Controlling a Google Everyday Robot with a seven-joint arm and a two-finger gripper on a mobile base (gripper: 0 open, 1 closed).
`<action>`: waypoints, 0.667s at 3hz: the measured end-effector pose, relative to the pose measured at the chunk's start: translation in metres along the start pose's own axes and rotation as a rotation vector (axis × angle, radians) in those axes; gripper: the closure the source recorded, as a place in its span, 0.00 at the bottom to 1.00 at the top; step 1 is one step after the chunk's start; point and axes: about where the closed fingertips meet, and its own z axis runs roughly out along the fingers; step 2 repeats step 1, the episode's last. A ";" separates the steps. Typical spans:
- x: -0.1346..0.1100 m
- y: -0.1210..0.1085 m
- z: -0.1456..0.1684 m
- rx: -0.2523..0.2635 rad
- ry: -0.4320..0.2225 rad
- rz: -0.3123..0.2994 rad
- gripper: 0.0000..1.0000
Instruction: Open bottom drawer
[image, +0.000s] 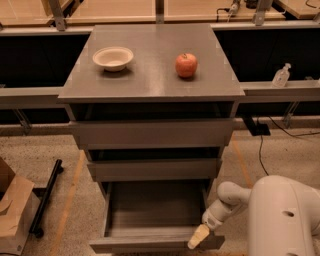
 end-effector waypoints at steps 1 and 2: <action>-0.026 0.012 -0.033 0.078 -0.014 -0.092 0.00; -0.026 0.012 -0.033 0.078 -0.014 -0.092 0.00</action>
Offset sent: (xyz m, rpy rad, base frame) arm 0.0000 0.0000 0.0000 0.0000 0.0000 0.0000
